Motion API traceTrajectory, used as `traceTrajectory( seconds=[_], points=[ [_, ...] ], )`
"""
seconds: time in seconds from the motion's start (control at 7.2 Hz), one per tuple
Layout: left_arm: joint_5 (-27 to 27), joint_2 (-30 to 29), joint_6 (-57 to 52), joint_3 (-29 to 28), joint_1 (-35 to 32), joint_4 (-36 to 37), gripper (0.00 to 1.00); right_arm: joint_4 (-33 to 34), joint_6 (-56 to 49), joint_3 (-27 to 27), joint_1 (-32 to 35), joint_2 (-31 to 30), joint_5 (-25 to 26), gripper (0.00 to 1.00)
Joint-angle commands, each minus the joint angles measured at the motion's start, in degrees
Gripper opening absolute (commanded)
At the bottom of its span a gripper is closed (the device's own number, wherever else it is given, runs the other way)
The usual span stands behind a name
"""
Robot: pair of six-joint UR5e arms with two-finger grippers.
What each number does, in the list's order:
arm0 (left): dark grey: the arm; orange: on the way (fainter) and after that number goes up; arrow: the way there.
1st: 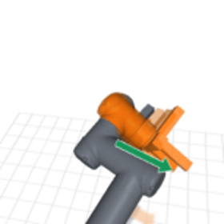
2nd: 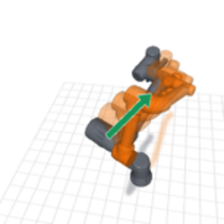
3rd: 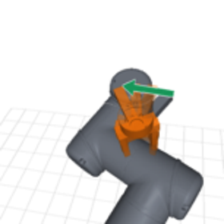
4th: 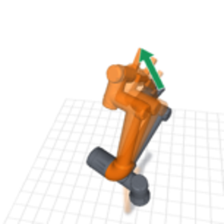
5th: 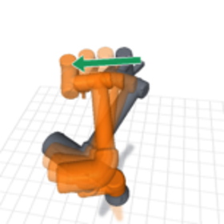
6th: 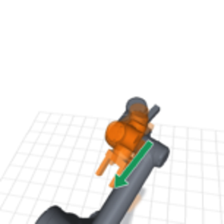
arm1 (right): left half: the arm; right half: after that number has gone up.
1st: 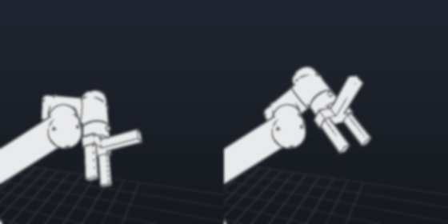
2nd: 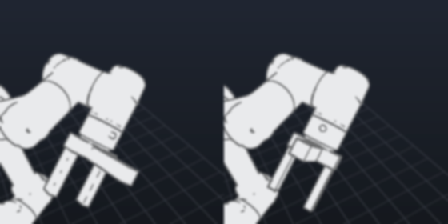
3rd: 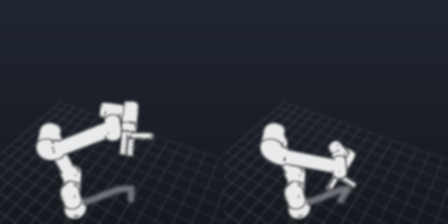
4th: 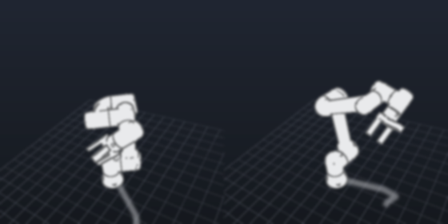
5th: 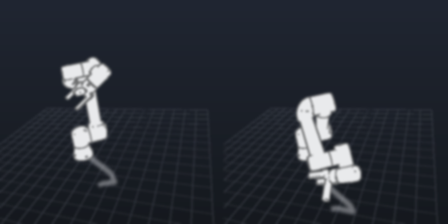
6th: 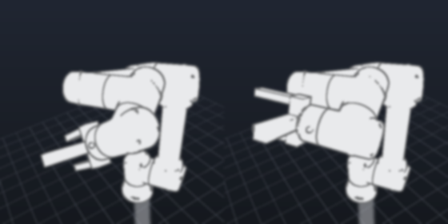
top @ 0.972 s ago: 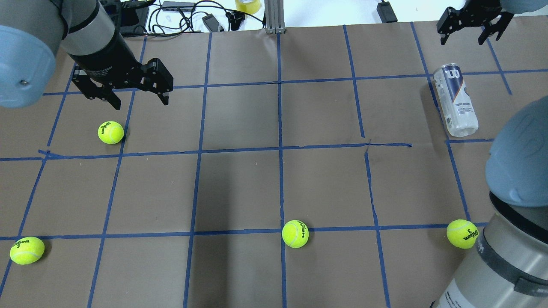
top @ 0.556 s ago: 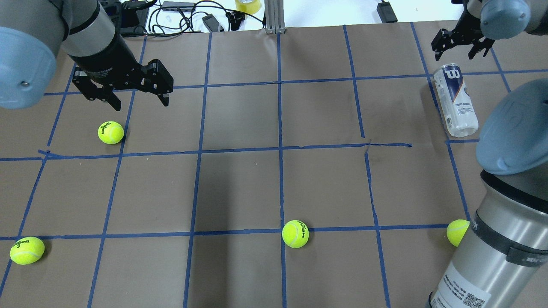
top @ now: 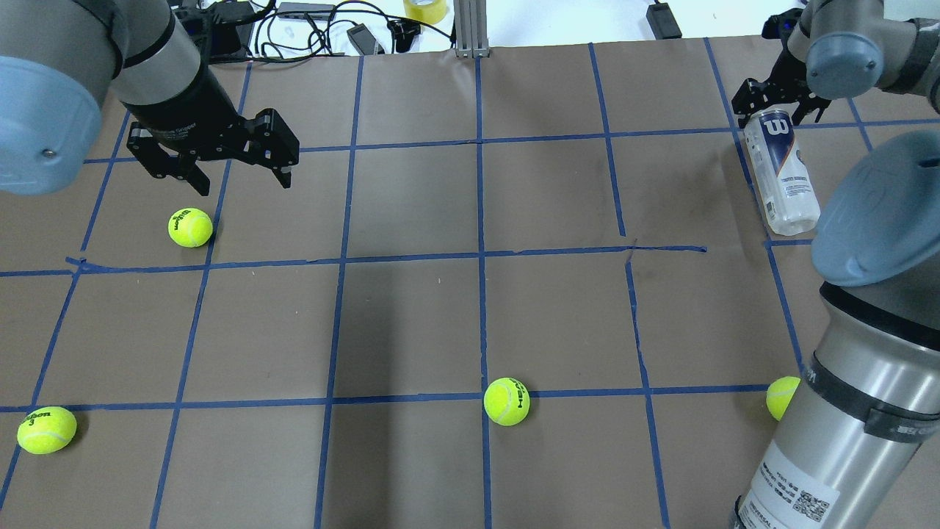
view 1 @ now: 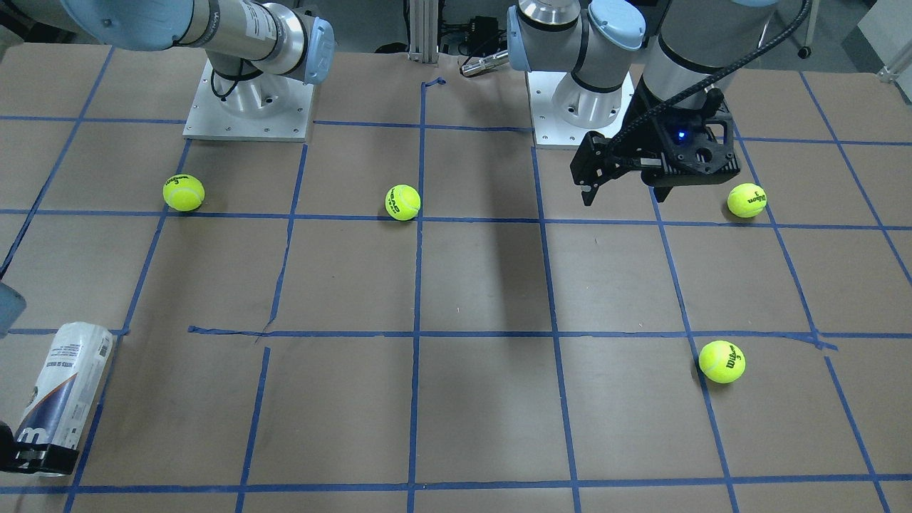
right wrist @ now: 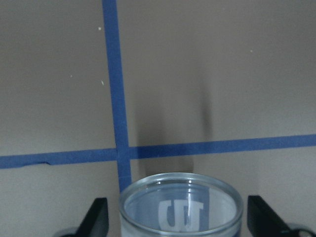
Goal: Lift up tennis ball bucket
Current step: 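Grasp the can top with the right gripper and carry it toward the table center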
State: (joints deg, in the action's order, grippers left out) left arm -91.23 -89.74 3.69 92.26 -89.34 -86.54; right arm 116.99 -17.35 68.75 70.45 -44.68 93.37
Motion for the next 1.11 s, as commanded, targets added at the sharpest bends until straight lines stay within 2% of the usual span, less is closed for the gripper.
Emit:
traceTrajectory(
  seconds=[0.0, 0.14, 0.56, 0.69, 0.83, 0.97],
  points=[
    [0.00, 0.01, 0.00, -0.06, 0.13, 0.14, 1.00, 1.04, -0.58, 1.04, -0.14, 0.20, -0.11, 1.00],
    [0.09, 0.01, 0.00, -0.06, 0.13, 0.23, 1.00, 1.39, -0.66, 0.95, -0.14, 0.21, -0.03, 0.97],
    [0.00, 0.01, 0.00, -0.06, 0.13, 0.23, 1.00, 2.89, -0.84, 1.04, -0.14, 0.12, -0.12, 0.60],
    [0.00, 0.09, 0.00, -0.15, 0.21, 0.23, 1.00, 2.02, -0.32, 0.69, 1.17, -2.93, -0.03, 0.58],
    [0.00, 0.09, 0.00, -0.24, 0.30, 0.23, 1.00, -0.34, -0.75, 0.69, 3.70, -7.83, -2.29, 0.58],
    [0.17, 0.18, 0.00, -0.33, 0.39, 0.32, 1.00, -5.32, -0.84, 0.95, 7.56, -12.14, -4.58, 0.52]
  ],
)
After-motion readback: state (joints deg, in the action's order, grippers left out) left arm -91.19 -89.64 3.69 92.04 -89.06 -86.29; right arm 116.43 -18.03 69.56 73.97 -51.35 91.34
